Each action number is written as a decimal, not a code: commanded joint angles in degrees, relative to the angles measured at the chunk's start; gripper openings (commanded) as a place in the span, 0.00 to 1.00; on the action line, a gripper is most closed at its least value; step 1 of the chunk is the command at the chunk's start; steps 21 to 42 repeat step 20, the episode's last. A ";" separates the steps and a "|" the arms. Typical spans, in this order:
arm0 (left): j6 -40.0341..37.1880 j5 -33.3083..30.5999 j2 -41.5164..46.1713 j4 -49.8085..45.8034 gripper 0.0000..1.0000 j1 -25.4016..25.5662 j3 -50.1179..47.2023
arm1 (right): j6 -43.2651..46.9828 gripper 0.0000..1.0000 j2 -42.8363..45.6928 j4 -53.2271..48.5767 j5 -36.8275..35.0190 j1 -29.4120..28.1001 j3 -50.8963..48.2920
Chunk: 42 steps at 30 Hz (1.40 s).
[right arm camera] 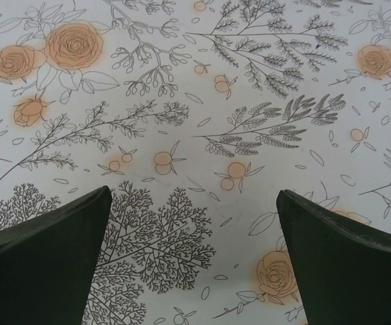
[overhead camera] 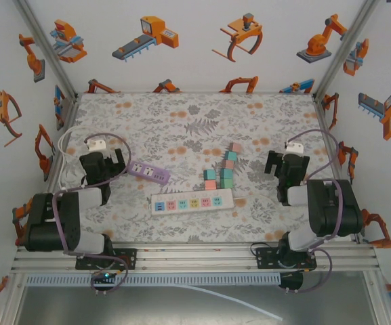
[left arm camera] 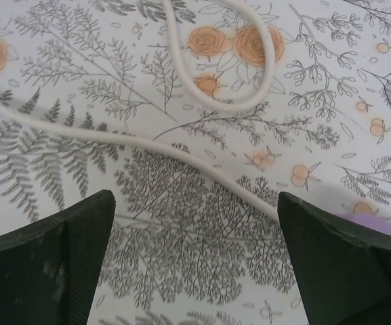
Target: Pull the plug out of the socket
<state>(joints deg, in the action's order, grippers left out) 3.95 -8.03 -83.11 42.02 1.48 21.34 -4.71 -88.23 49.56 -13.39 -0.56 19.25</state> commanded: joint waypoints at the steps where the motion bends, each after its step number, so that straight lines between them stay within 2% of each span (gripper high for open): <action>1: -1.12 4.14 -6.26 9.88 0.97 -0.80 1.00 | -0.70 0.99 -0.28 3.41 -1.51 0.29 1.40; 3: -0.72 4.25 -4.62 3.95 0.97 -0.95 2.38 | -0.74 0.99 -0.28 3.33 -1.67 0.29 1.40; 4: -0.88 4.31 -5.69 7.37 0.97 -1.01 1.66 | -0.57 0.99 -0.20 3.32 -1.60 0.29 1.32; 6: -0.83 4.20 -4.64 4.12 0.97 -0.87 2.25 | -0.62 0.99 -0.28 3.34 -1.36 0.29 1.41; 8: -1.12 4.07 -5.47 6.88 0.97 -0.70 1.70 | -0.55 0.99 -0.28 3.35 -1.29 0.29 1.41; 10: -1.34 3.69 -4.78 4.38 0.97 -0.53 2.29 | -0.56 0.99 -0.26 3.35 -1.29 0.29 1.41; 42: -1.48 3.55 -5.02 5.17 0.97 -0.33 2.21 | -0.65 0.99 -0.17 2.78 -1.01 0.38 1.51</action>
